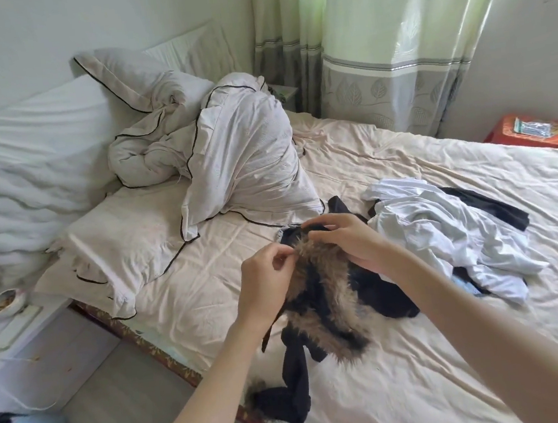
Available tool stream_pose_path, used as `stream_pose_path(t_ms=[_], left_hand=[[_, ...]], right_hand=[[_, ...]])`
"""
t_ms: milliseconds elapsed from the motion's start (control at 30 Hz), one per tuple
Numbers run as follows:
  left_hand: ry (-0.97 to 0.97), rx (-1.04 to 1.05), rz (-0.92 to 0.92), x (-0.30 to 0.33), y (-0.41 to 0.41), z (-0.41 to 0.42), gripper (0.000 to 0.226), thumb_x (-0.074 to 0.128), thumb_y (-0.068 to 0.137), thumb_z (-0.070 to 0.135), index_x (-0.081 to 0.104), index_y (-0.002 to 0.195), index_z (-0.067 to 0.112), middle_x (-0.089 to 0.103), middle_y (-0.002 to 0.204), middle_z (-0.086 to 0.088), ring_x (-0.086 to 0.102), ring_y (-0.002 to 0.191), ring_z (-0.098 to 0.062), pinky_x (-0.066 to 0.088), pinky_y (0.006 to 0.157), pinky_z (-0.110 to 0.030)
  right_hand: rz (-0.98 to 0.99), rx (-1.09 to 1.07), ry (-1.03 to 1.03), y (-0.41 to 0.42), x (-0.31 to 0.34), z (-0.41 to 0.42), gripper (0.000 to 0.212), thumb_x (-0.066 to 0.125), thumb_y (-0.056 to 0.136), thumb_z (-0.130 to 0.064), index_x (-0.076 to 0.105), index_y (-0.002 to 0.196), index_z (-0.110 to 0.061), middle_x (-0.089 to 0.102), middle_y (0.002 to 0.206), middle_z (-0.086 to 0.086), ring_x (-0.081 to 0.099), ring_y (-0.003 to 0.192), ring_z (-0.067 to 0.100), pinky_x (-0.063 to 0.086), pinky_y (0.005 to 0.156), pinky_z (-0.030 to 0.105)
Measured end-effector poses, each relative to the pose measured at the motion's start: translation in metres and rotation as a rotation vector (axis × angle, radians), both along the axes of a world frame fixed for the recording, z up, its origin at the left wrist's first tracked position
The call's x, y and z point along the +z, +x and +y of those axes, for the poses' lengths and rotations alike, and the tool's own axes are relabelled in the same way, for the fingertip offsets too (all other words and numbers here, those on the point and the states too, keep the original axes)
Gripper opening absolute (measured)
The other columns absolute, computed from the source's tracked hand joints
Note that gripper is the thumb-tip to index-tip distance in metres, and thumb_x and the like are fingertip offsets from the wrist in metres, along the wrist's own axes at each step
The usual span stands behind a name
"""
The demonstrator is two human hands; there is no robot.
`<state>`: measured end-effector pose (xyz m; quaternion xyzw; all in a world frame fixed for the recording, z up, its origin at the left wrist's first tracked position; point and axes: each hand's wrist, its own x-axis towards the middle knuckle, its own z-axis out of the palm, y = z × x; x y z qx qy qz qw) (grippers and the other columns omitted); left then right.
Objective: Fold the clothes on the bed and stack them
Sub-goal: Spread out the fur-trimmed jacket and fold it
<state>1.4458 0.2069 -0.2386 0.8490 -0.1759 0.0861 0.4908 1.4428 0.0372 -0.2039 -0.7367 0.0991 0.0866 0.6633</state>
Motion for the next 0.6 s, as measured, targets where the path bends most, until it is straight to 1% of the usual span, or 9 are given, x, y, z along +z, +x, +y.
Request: stream_pose_path(t_ms=[67,133,200,267,333,400,467,533,600], left_hand=[[-0.008,0.024,0.038,0.002,0.002,-0.001,0.003,0.070,0.083,0.012,0.073,0.082,0.012,0.066,0.069,0.015,0.061,0.068,0.008,0.044,0.064,-0.004],[0.001,0.037,0.052,0.005,0.004,0.000,0.004,0.071,0.082,0.011,0.073,0.080,0.012,0.061,0.065,0.022,0.059,0.066,0.011,0.042,0.062,-0.002],[0.012,0.043,0.050,0.006,0.005,0.002,0.003,0.071,0.082,0.010,0.074,0.079,0.011,0.059,0.063,0.024,0.059,0.066,0.013,0.042,0.061,-0.001],[0.020,0.053,0.042,0.008,0.006,0.004,0.003,0.072,0.081,0.010,0.074,0.079,0.010,0.057,0.062,0.025,0.059,0.065,0.014,0.042,0.062,-0.001],[0.032,0.050,0.031,0.011,0.006,0.004,0.003,0.073,0.081,0.011,0.074,0.078,0.010,0.057,0.061,0.026,0.058,0.065,0.015,0.041,0.062,0.000],[0.035,0.033,0.032,0.014,0.004,0.003,0.003,0.074,0.080,0.012,0.074,0.077,0.012,0.057,0.061,0.026,0.058,0.064,0.015,0.040,0.061,0.000],[0.031,0.003,0.026,0.016,0.000,0.003,0.003,0.074,0.080,0.013,0.074,0.077,0.013,0.058,0.062,0.026,0.059,0.065,0.013,0.040,0.060,0.000],[0.018,-0.018,0.019,0.017,-0.003,0.005,0.004,0.075,0.080,0.013,0.073,0.076,0.014,0.059,0.063,0.025,0.060,0.065,0.011,0.042,0.061,-0.001],[0.006,-0.021,0.010,0.017,-0.005,0.010,0.006,0.075,0.079,0.012,0.073,0.075,0.016,0.062,0.064,0.023,0.062,0.066,0.007,0.043,0.062,-0.002]], right_hand=[[-0.048,-0.036,-0.057,-0.004,-0.006,-0.003,0.017,0.062,0.089,-0.008,0.067,0.103,-0.016,0.066,0.108,0.007,0.059,0.100,0.015,0.048,0.091,0.025],[-0.150,-0.146,-0.140,-0.016,-0.015,-0.005,0.017,0.063,0.090,-0.014,0.065,0.106,-0.020,0.066,0.111,0.002,0.061,0.097,0.009,0.047,0.083,0.013],[-0.270,-0.294,-0.225,-0.038,-0.030,-0.006,0.021,0.065,0.089,-0.021,0.061,0.109,-0.026,0.063,0.113,-0.008,0.058,0.104,0.007,0.045,0.088,0.017],[-0.359,-0.331,-0.320,-0.066,-0.052,0.000,0.029,0.070,0.083,-0.026,0.058,0.109,-0.031,0.059,0.112,-0.012,0.055,0.105,0.003,0.042,0.089,0.017],[-0.359,-0.286,-0.448,-0.085,-0.073,0.011,0.039,0.076,0.077,-0.028,0.059,0.112,-0.029,0.057,0.109,-0.012,0.054,0.105,0.003,0.040,0.089,0.015],[-0.352,-0.271,-0.547,-0.088,-0.088,0.022,0.043,0.078,0.075,-0.027,0.062,0.114,-0.020,0.056,0.107,-0.011,0.054,0.101,0.007,0.041,0.088,0.018],[-0.399,-0.298,-0.574,-0.082,-0.093,0.031,0.035,0.078,0.076,-0.020,0.067,0.108,-0.012,0.056,0.101,-0.009,0.057,0.090,0.010,0.045,0.081,0.017],[-0.433,-0.350,-0.532,-0.074,-0.092,0.038,0.019,0.076,0.078,-0.009,0.070,0.096,-0.007,0.057,0.091,-0.007,0.058,0.081,0.013,0.046,0.072,0.013],[-0.423,-0.397,-0.480,-0.070,-0.090,0.039,0.009,0.071,0.080,-0.001,0.072,0.086,-0.008,0.058,0.083,-0.008,0.058,0.078,0.012,0.045,0.069,0.016]])
